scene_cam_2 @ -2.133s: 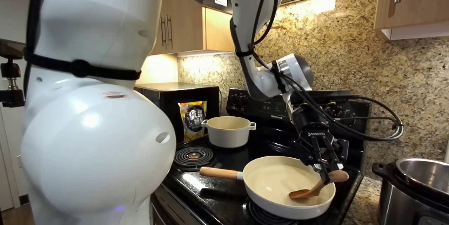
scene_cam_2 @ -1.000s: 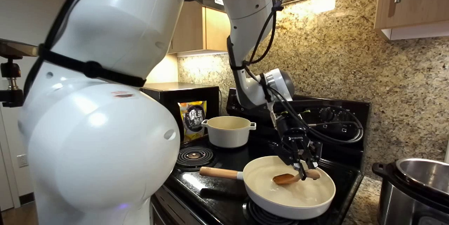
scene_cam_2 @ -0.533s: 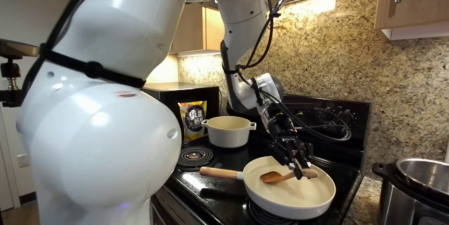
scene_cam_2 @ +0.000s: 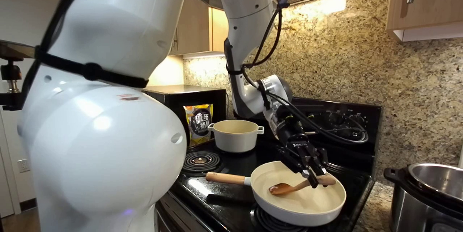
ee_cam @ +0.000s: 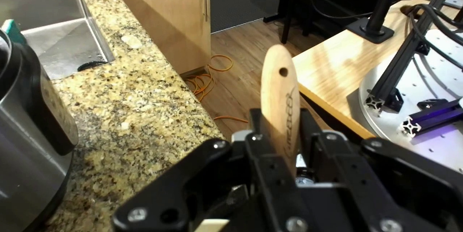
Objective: Use the wooden spoon to stir the water in the white pan
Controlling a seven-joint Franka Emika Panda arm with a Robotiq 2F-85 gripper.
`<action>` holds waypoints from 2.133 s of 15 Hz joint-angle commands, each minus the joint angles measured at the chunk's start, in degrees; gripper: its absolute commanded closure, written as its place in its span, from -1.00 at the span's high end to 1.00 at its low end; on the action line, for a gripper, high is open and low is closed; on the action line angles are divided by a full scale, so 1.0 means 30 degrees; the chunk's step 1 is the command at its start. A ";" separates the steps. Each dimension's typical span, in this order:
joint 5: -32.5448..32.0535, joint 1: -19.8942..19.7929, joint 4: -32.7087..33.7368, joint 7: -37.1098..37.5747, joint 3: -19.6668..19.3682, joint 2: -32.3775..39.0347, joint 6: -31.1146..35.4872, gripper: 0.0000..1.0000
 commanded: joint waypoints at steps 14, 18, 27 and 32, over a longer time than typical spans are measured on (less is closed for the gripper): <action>0.0381 -0.1593 -0.1315 -0.0412 -0.1241 -0.1572 0.0176 -0.86; 0.1620 -0.2154 -0.0663 -0.0283 -0.1596 -0.1561 0.0413 -0.86; 0.4630 -0.2545 0.1685 -0.0035 -0.2161 -0.1380 0.1489 -0.86; 0.4568 -0.2151 0.2897 -0.0174 -0.2007 -0.0801 0.0930 -0.86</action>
